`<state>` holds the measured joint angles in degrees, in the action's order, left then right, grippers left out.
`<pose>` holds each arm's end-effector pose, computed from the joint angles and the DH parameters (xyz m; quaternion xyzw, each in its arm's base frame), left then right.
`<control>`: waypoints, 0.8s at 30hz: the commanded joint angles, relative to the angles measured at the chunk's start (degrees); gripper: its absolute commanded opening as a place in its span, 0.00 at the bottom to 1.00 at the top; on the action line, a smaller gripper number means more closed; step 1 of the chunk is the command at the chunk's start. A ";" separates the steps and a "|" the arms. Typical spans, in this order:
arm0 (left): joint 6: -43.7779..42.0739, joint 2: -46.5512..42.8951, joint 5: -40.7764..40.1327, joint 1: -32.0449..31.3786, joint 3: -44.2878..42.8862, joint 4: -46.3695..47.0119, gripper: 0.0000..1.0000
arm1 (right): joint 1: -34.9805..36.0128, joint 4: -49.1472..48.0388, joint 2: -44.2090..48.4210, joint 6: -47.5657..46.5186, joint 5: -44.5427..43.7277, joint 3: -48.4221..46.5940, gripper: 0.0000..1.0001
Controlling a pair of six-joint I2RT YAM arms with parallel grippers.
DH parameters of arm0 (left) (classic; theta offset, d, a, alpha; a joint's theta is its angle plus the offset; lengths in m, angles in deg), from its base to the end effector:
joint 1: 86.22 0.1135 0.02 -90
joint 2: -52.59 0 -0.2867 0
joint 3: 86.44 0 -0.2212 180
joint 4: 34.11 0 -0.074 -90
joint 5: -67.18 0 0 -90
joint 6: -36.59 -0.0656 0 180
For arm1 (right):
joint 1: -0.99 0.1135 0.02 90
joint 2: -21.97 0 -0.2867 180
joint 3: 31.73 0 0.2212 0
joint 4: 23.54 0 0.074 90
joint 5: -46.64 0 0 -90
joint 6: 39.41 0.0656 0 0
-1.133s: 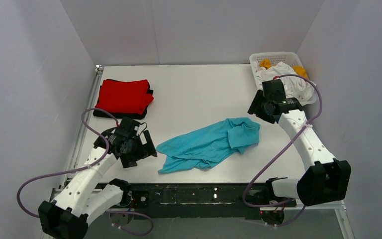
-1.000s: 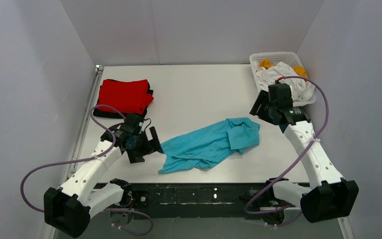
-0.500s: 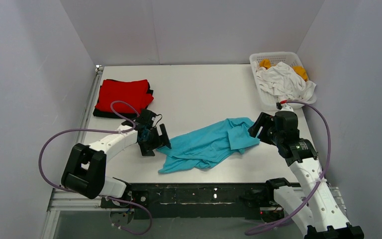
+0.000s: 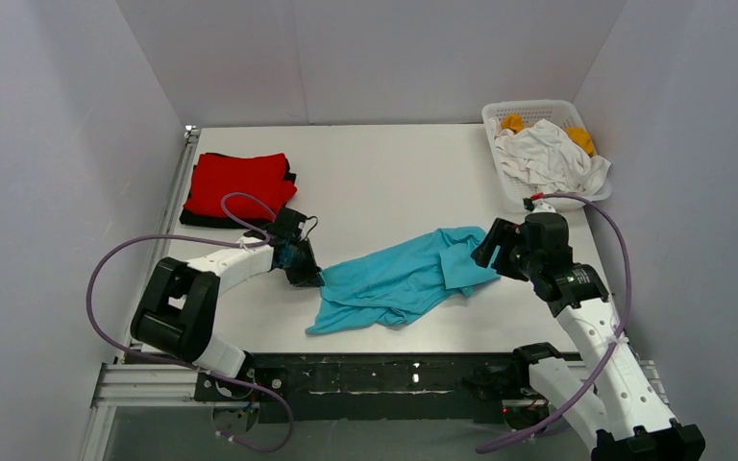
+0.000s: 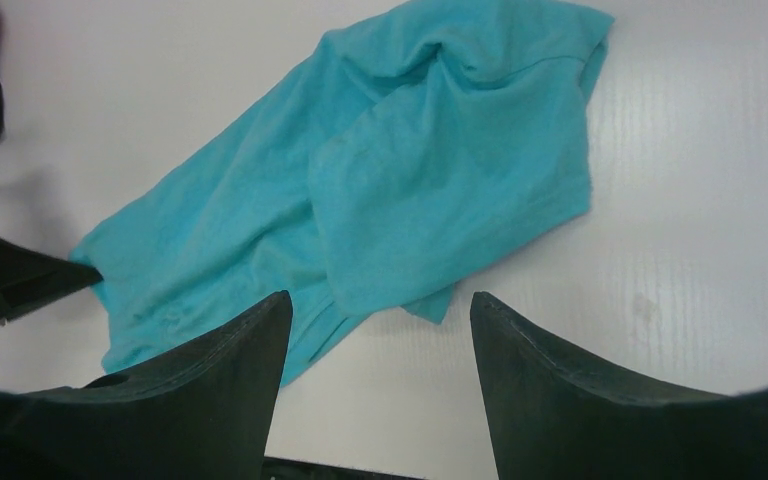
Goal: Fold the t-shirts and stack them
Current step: Flatten out the tshirt
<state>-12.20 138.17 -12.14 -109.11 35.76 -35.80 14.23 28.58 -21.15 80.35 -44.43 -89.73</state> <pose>0.2847 -0.1334 0.2281 -0.0906 0.8565 -0.3344 0.3827 0.1323 0.0299 0.2818 0.1328 0.8859 0.1551 0.4165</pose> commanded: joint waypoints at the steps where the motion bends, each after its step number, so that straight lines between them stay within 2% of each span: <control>1: -3.22 1.28 -4.02 -0.04 -1.90 -8.65 0.00 | 6.46 -3.52 -3.55 0.58 3.67 -0.29 0.74; 4: -3.46 -2.27 -3.89 -0.06 -1.07 -9.18 0.00 | 14.26 -2.79 -9.52 1.16 -3.47 -2.64 0.72; 7: -2.10 -6.00 -2.88 -0.08 0.72 -9.37 0.00 | 18.64 -1.31 -16.77 1.68 -7.93 -5.74 0.67; 12: 0.09 -10.76 -2.30 -0.18 2.87 -10.39 0.00 | 22.12 3.85 -28.65 2.27 -18.07 -11.68 0.63; 16: 0.74 -13.43 -1.61 -0.13 3.21 -10.70 0.00 | 25.19 5.46 -36.49 2.43 -22.68 -15.26 0.61; 24: 0.54 -15.17 -1.89 -0.18 2.70 -11.90 0.00 | 27.02 10.81 -44.23 6.92 -29.83 -18.29 0.52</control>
<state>-11.61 124.49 -13.91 -109.22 37.86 -41.49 41.09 34.64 -64.53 83.92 -67.88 -105.82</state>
